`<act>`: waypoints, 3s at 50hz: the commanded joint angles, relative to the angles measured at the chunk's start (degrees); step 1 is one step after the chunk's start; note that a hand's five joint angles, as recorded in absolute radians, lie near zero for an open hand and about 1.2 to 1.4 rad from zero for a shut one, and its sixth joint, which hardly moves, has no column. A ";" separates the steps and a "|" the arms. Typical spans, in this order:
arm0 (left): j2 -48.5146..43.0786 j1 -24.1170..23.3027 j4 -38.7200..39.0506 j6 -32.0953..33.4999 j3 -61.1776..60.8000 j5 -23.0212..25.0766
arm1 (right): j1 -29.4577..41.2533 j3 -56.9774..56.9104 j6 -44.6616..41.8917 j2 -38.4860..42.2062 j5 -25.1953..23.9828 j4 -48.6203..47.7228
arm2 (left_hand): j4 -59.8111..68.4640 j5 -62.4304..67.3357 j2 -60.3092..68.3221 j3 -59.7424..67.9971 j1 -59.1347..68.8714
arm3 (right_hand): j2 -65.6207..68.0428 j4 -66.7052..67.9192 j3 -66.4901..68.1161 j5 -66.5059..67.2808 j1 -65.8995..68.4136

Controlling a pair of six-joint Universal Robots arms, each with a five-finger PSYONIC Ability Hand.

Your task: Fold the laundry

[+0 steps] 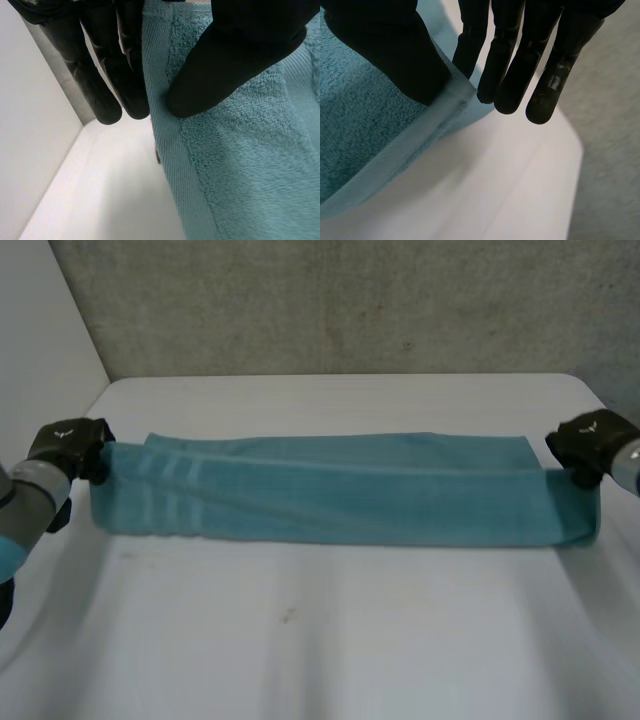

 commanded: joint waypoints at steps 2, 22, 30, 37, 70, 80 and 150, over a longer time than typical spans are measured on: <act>-12.78 -3.31 4.79 0.22 15.30 -2.15 | 4.49 -10.57 2.72 10.97 3.77 -15.84 | 10.25 10.63 10.20 10.26 12.53 | 12.88 11.72 12.10 13.19 24.05; -27.13 -4.54 5.68 1.10 35.54 -2.32 | 8.72 -41.52 2.02 34.72 8.08 -21.40 | 10.25 10.63 10.20 10.26 12.53 | 12.88 11.72 12.10 13.19 24.05; -29.06 -5.78 5.77 4.44 35.89 -2.06 | 8.89 -46.36 2.02 38.15 8.43 -20.17 | -14.95 -14.58 -15.01 -14.95 -12.67 | -41.05 -42.21 -41.83 -40.74 -29.88; -28.19 -6.48 5.95 6.19 34.41 -2.15 | 8.72 -45.92 2.46 37.54 9.40 -20.00 | -58.53 -58.15 -58.58 -58.52 -56.25 | -57.12 -58.28 -57.90 -56.81 -45.95; 9.52 -10.69 9.64 1.98 -2.60 -2.41 | 0.46 -11.82 24.07 2.38 2.81 2.93 | -57.85 -57.48 -57.91 -57.85 -55.57 | -44.46 -45.62 -45.24 -44.15 -33.29; 9.17 -11.49 9.64 1.45 -3.48 -2.41 | -2.53 -12.95 26.80 9.14 -0.44 3.73 | -57.35 -56.97 -57.40 -57.34 -55.07 | -37.20 -38.35 -37.98 -36.88 -26.03; 17.26 -8.06 9.73 1.45 -12.27 -2.24 | 37.54 -31.85 11.60 21.72 -6.77 -24.13 | -57.51 -57.14 -57.57 -57.51 -55.23 | 12.88 11.72 12.10 13.19 24.05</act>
